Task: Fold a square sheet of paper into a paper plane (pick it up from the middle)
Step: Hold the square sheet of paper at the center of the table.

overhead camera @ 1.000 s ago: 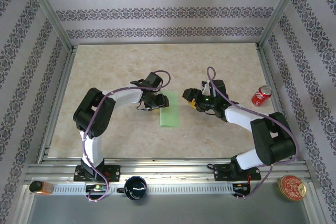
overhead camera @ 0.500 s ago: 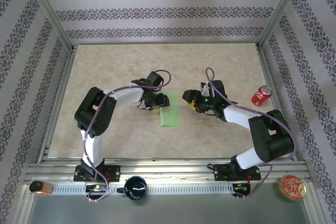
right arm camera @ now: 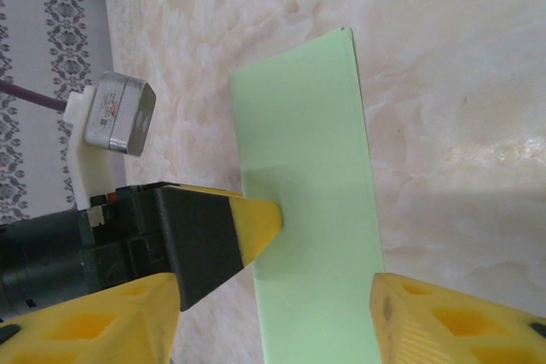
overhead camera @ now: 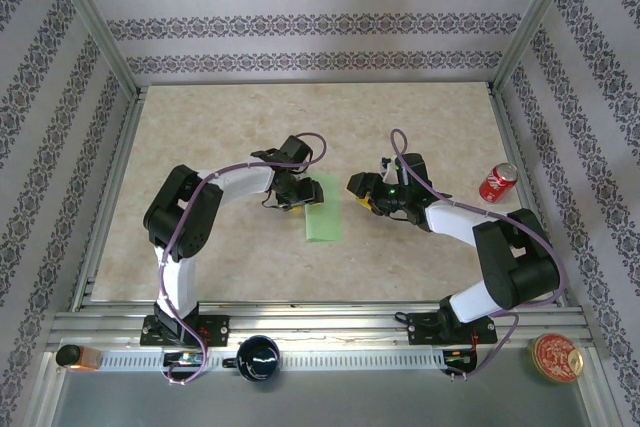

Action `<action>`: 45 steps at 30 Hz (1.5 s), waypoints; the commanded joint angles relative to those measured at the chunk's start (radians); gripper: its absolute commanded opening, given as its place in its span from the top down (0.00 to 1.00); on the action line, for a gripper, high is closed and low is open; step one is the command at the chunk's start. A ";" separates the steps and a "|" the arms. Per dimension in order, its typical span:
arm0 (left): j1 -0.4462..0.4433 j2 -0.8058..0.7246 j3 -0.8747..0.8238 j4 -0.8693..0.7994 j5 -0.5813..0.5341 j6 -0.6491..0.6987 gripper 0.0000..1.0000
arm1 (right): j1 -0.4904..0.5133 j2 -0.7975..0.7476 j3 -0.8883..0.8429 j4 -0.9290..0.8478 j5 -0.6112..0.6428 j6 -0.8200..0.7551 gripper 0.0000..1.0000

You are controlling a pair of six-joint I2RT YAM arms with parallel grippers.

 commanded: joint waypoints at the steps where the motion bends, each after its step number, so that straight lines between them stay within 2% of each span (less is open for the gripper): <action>1: -0.002 0.074 -0.025 -0.017 -0.059 0.000 0.44 | 0.009 -0.003 0.038 -0.062 -0.010 -0.040 0.43; 9: -0.002 0.079 -0.019 -0.019 -0.062 0.005 0.45 | -0.054 -0.097 -0.031 -0.098 0.033 -0.061 0.42; 17: -0.002 0.092 -0.018 -0.047 -0.072 0.004 0.44 | -0.128 -0.123 -0.084 -0.090 -0.014 -0.076 0.42; 23: -0.002 0.102 -0.011 -0.044 -0.074 0.017 0.44 | -0.126 -0.084 -0.071 -0.070 -0.053 -0.062 0.42; 38: -0.006 0.135 0.032 -0.111 -0.114 0.068 0.41 | -0.101 -0.090 -0.055 -0.071 -0.046 -0.042 0.41; 45: -0.010 0.148 0.040 -0.115 -0.113 0.051 0.41 | -0.073 -0.078 -0.032 -0.072 -0.041 -0.044 0.41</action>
